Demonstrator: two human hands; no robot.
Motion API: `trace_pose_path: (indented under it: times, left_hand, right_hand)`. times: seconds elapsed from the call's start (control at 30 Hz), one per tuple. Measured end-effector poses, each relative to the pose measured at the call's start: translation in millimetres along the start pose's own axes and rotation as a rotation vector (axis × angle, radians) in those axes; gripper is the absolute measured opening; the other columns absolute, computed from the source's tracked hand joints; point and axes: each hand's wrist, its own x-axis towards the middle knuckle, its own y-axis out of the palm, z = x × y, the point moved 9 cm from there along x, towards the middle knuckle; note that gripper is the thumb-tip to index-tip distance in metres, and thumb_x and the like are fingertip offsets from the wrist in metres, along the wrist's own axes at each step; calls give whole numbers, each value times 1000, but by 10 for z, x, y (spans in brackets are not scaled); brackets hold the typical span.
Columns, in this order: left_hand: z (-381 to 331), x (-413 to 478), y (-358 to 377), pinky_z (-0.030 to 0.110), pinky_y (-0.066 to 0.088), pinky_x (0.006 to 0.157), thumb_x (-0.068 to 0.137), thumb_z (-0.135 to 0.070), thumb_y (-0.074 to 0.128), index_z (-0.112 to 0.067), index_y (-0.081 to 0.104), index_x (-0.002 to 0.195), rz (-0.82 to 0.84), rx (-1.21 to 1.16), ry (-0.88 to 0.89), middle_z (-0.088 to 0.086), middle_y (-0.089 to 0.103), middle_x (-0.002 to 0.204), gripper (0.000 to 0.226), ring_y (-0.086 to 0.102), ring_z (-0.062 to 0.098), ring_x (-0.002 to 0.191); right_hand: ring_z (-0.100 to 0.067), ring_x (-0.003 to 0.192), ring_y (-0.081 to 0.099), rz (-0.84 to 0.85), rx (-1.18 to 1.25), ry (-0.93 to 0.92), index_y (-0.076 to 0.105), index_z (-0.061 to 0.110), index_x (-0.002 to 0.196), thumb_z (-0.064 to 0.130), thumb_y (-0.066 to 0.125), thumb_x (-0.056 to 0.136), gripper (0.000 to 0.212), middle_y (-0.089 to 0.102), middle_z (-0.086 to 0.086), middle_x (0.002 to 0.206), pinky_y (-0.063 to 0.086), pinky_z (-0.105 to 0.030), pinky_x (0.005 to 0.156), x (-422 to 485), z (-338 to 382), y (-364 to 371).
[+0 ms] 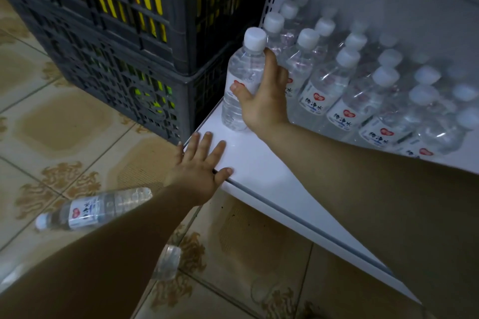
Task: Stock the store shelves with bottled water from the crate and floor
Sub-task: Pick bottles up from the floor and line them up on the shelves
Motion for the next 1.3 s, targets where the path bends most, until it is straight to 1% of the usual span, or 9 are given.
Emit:
trace_pose_path:
  times: [0.17,0.33,0.43,0.53,0.73,0.87,0.97,1.13,1.3]
  left_hand:
    - [-16,16,-32,48,-12,115,92,-68,14,-35,-11,151,108,8,2,1,-23,158,72,-26,23,144]
    - [36,-183,-258,51,-4,116,92,-65,35,-34,0,153,223,-125,-21,-1,-12,161,77,-14,22,147]
    - [110,-481,-478,51,2,117,92,-61,43,-34,4,153,253,-190,-83,-2,-6,162,77,-7,23,148]
    - [134,-884,-754,50,8,119,89,-59,50,-32,8,153,270,-232,-100,-1,-1,162,81,-3,24,149]
    - [191,-1924,-1324,48,13,118,89,-52,58,-28,11,154,266,-265,-140,3,3,162,84,1,26,149]
    - [286,-2615,-1571,38,11,118,88,-48,61,-24,12,154,256,-295,-199,7,6,162,85,4,25,149]
    - [360,-3009,-1636,39,15,118,87,-47,63,-23,15,153,241,-274,-242,7,9,161,86,8,25,148]
    - [458,-3404,-1370,36,26,114,85,-39,69,-16,22,152,251,-396,-324,9,23,158,86,27,26,142]
    - [738,-3379,-665,38,28,113,87,-37,67,-21,18,153,355,-672,-500,6,19,159,83,25,27,143]
  right_hand:
    - [-24,130,40,14,10,54,18,19,152,20,68,90,80,28,-12,148,28,-15,90,-80,-64,-24]
    - [-24,135,38,161,-46,158,7,27,154,30,67,91,88,28,-7,154,33,-27,99,-105,-10,-54]
    - [-29,136,36,263,-198,215,0,25,155,40,64,91,92,18,-11,156,38,-35,103,-212,182,-234]
    - [-32,138,33,331,-346,208,3,21,155,47,61,90,91,14,-11,157,42,-40,104,-417,474,-476]
    - [-32,141,29,459,-417,163,16,12,154,50,57,92,83,22,-15,156,28,-34,111,-1172,1210,-826]
    - [-31,142,28,548,-374,148,15,14,155,51,55,93,83,20,-12,159,30,-36,111,-1756,1572,-890]
    - [-30,141,31,591,-357,145,16,14,154,53,54,93,82,24,-11,157,33,-35,106,-2090,1709,-871]
    - [-32,131,43,688,-357,190,22,12,152,51,56,92,79,36,-15,150,41,-37,101,-2473,1626,-545]
    - [-29,133,42,818,-404,210,34,12,146,44,55,94,64,41,-10,148,38,-35,102,-2613,1278,88]
